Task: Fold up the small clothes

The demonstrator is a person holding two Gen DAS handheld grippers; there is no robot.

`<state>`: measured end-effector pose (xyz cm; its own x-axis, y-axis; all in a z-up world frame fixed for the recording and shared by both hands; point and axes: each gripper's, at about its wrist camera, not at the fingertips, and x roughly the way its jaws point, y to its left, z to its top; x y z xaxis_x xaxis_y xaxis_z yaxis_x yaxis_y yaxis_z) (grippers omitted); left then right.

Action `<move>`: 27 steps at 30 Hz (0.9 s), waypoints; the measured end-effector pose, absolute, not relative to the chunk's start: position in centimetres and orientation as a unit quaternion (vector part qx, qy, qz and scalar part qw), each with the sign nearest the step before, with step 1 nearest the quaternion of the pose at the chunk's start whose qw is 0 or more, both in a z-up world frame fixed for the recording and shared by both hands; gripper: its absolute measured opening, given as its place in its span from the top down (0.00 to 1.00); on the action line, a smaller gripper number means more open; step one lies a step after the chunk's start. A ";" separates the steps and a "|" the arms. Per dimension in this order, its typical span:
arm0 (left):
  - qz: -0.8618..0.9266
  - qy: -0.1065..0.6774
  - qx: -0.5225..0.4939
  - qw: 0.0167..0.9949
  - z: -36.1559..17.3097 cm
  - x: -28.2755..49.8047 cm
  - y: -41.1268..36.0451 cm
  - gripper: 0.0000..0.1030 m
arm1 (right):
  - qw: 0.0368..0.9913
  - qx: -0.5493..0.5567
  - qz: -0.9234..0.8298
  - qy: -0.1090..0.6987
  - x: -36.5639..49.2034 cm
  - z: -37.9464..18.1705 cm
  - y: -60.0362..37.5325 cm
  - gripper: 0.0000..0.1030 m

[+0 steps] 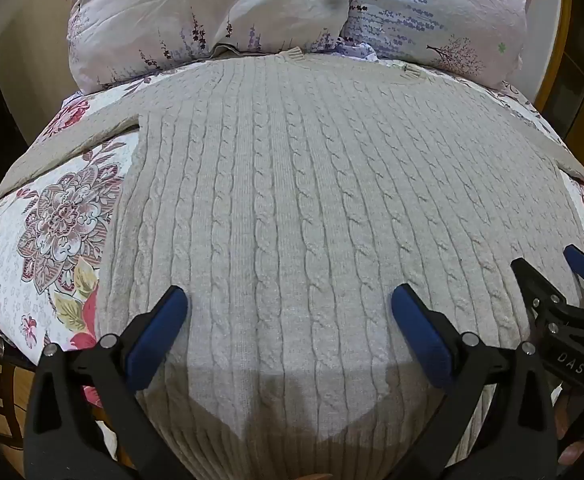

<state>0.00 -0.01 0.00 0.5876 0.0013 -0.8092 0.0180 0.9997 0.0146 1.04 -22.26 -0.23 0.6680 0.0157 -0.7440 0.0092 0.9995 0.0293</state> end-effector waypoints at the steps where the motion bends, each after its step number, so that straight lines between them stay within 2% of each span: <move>1: -0.005 0.454 0.010 0.891 0.0 0.0 0.0 0.02 | 0.913 0.015 0.002 0.407 1.0 -0.2 -22.3 0.01; 27: -0.004 0.450 0.010 0.893 -0.1 -0.3 -0.1 0.02 | 0.912 0.015 0.002 0.409 1.1 -0.2 -22.3 0.01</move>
